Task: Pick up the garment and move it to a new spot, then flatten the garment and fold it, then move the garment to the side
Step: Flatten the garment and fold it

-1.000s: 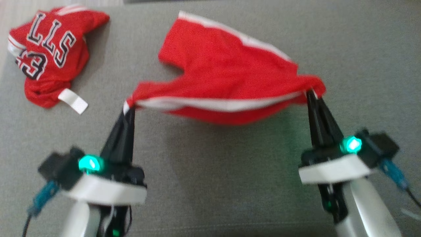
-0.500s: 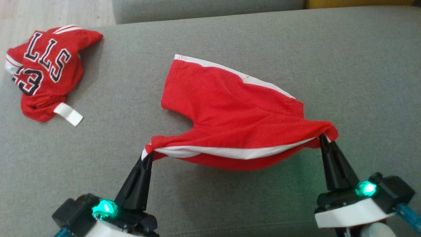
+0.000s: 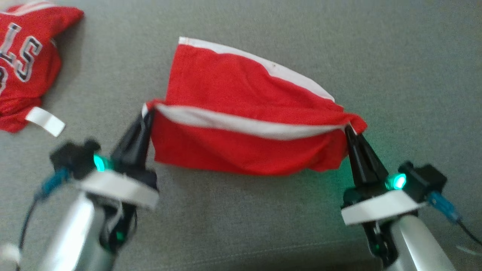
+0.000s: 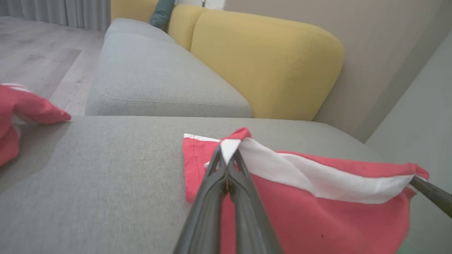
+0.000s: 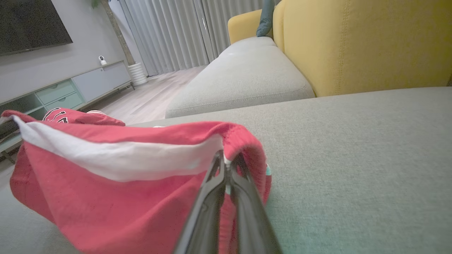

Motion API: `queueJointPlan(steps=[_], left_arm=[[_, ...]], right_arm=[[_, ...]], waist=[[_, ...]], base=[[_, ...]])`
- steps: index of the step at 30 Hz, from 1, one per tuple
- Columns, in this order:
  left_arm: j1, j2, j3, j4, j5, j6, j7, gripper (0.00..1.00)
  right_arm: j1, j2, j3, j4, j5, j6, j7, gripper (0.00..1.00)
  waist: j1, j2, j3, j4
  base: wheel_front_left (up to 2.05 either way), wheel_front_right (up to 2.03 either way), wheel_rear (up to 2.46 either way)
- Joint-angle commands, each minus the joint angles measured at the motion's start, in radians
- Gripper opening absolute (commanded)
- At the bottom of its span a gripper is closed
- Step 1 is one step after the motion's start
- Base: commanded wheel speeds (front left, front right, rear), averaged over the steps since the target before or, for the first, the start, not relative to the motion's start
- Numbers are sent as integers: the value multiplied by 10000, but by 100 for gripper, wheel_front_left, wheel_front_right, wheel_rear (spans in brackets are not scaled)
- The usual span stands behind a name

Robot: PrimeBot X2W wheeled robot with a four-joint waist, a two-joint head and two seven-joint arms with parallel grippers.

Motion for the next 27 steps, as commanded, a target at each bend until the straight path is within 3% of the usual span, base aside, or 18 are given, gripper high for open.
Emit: queueJointPlan(steps=[1, 7, 13, 27], left_arm=[[-647, 307, 263, -109, 23, -24, 51, 0], [-3002, 895, -192, 1765, -49, -26, 432, 0], [-4611, 1078, -701, 3115, -83, -27, 168, 0], [-6794, 1140, -1503, 5318, -8, -28, -253, 0]], right_arm=[[-319, 92, 272, -154, 14, 73, -136, 0], [-1701, 399, 456, 919, 49, 73, -276, 0], [-2625, 494, 395, 1662, 234, 73, -383, 0], [-3256, 502, 659, 1527, 843, 73, -402, 0]], waist=[[1, 0, 442, -194], [1, 0, 1400, -535], [1, 0, 2094, -682], [1, 0, 2658, -861]], base=[[0, 0, 0], [0, 0, 0], [0, 0, 0], [0, 0, 0]])
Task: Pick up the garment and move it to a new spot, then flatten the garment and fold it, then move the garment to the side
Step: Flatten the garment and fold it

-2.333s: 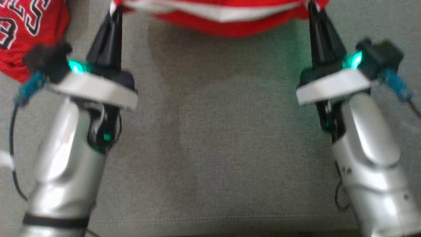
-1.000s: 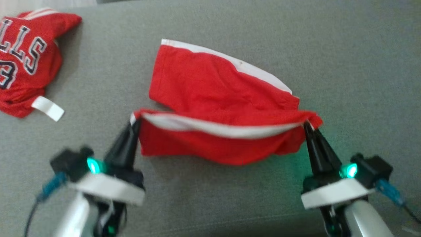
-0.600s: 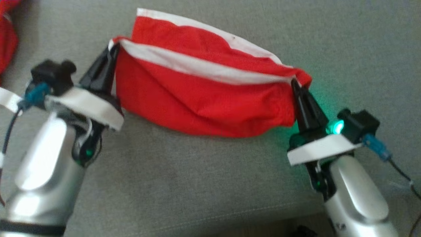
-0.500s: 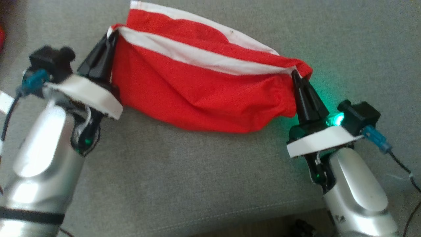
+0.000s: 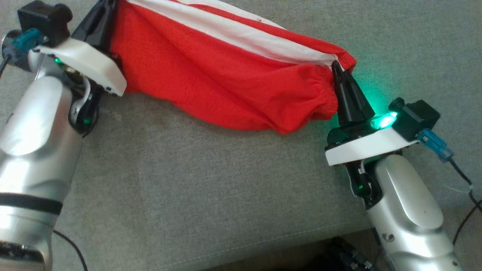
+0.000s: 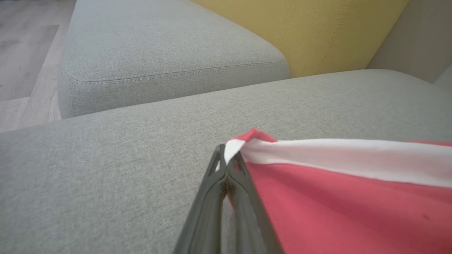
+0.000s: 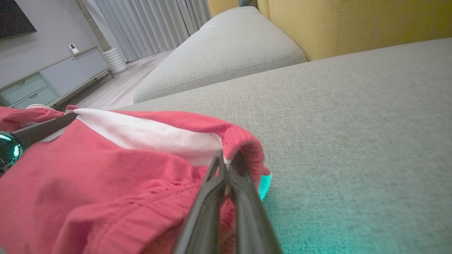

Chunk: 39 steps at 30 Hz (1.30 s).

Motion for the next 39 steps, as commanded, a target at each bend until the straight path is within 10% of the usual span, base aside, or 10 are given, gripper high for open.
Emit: queueJointPlan(steps=[1, 3, 5, 6, 27, 39], left_arm=[[-436, 349, 269, -122, -7, 14, -135, 0], [-620, 293, 193, 129, -28, 14, -204, 10], [-733, 210, 102, 296, -38, 14, -305, 76], [-753, 165, 60, 363, -41, 14, -354, 100], [2699, -502, 630, -1104, -754, 14, -533, 100], [2220, -338, 779, -372, -1296, 389, 1137, 100]], right_arm=[[-130, 122, 183, -291, 69, 73, -107, 0], [-166, 122, 164, -306, 73, 73, -107, 2], [-168, 123, 129, -335, 56, 73, -107, 82], [-154, 123, 100, -355, 39, 73, -107, 100], [1875, 123, -1521, -1162, -749, 73, -108, 100], [2118, 124, -1448, -1593, -804, 73, -108, 100]], waist=[[-1, 0, 1, -4], [-1, 0, -16, -2], [-1, 0, -69, 20], [-1, 0, -111, 38], [-1, 0, -2114, 752], [-1, 0, -1915, 276]], base=[[0, 0, 0], [0, 0, 0], [0, 0, 0], [0, 0, 0], [0, 0, 0], [0, 0, 0]])
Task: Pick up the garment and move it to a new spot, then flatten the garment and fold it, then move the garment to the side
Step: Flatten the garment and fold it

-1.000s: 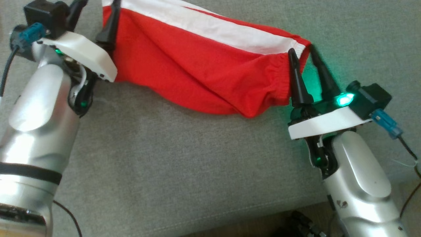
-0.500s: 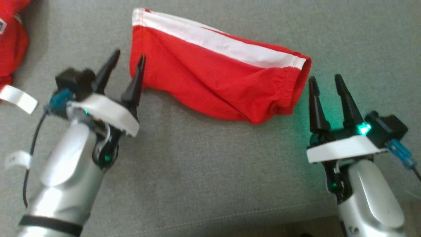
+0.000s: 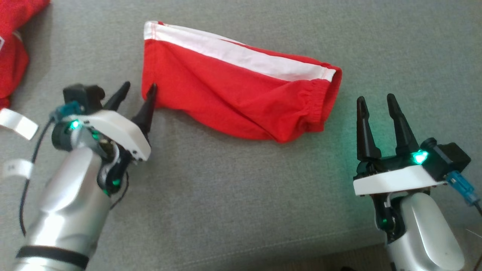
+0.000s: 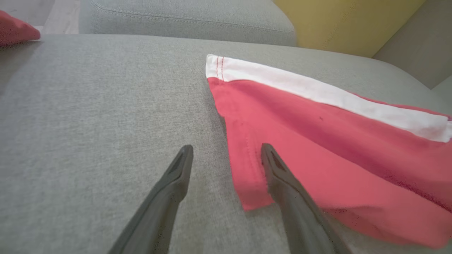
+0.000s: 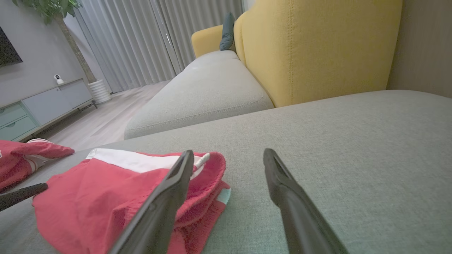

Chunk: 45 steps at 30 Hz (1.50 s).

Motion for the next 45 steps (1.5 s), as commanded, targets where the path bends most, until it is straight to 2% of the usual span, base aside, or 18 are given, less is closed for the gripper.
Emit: queueJointPlan(steps=[1, 6, 13, 14, 16, 17, 18, 25, 33, 38, 45], left_arm=[[-595, 374, 456, -182, -80, 63, 92, 100], [-849, 393, 484, 62, -214, 99, 441, 100], [-959, 249, 128, 161, -540, -145, 1122, 100], [-958, 235, 81, 143, -589, -169, 1192, 94], [-956, 233, 11, 106, -661, -202, 1280, 33], [-949, 226, -23, 90, -717, -218, 1339, 9], [-942, 223, -69, 76, -776, -236, 1414, 0], [-867, 268, -201, -203, -1141, -307, 1353, 0], [232, 538, 131, -894, -1432, -60, 730, 0], [1337, 571, 292, -1987, -1710, 354, 614, 0], [2771, 261, 494, -3464, -2095, 1099, 339, 0]], right_arm=[[-39, 7, 224, -344, -14, 73, -108, 100], [-79, 7, 228, -355, 37, 73, -108, 100], [-141, 7, 215, -357, 88, 73, -108, 100], [-148, 7, 220, -357, 94, 73, -108, 100], [-168, 7, 221, -347, 116, 73, -108, 100], [-182, 7, 221, -338, 127, 73, -108, 100], [-194, 7, 223, -330, 135, 73, -109, 100], [-246, 7, 185, -292, 148, 73, -109, 100], [-125, 7, -207, -219, -15, 73, -109, 100], [-49, 7, -599, -200, -274, 73, -109, 100], [-43, 7, -792, -56, -496, 73, -109, 100]], waist=[[1, 0, 143, -120], [1, 0, 292, -259], [1, 0, 387, -389], [1, 0, 391, -397], [1, 0, 396, -406], [1, 0, 396, -408], [1, 0, 395, -408], [1, 0, 356, -344], [1, 0, -62, 16], [1, 0, -320, 356], [1, 0, -462, 655]], base=[[0, 0, 0], [0, 0, 0], [0, 0, 0], [0, 0, 0], [0, 0, 0], [0, 0, 0], [0, 0, 0], [0, 0, 0], [0, 0, 0], [0, 0, 0], [0, 0, 0]])
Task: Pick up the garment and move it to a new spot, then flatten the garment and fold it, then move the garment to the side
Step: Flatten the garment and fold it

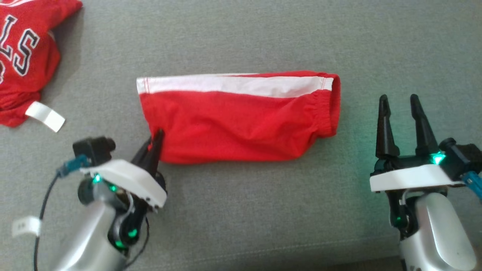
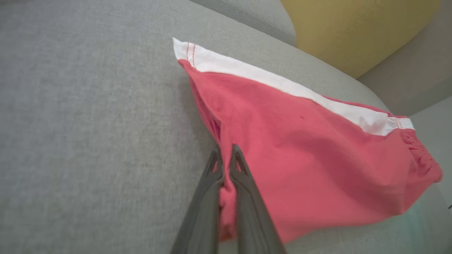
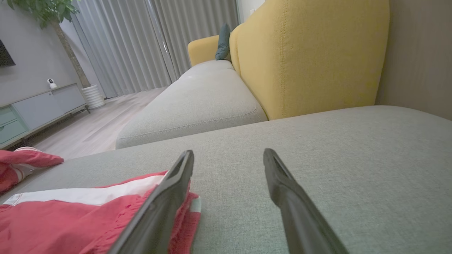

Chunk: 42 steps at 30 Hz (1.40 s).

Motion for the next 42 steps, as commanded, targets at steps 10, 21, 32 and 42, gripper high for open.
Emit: queueJointPlan(steps=[10, 21, 32, 42], left_arm=[[556, -68, 538, -898, -79, 430, -640, 56], [651, -45, 582, -1494, 1066, 728, -1933, 100], [1377, -374, 971, -2082, 2493, 1242, -2151, 100], [2068, -869, 1404, -2280, 2982, 1034, -2155, 100]], right_arm=[[-177, -22, 226, 90, -180, 73, -107, 100], [-183, -22, 75, 447, -373, 73, 36, 100], [152, -22, -18, 472, -528, 73, 336, 100], [54, -22, 177, 711, -829, 73, 1115, 100]], waist=[[0, 0, -153, 153], [0, 0, -896, 404], [0, 0, -1880, 701], [0, 0, -2145, 961]], base=[[0, 0, 0], [0, 0, 0], [0, 0, 0], [0, 0, 0]])
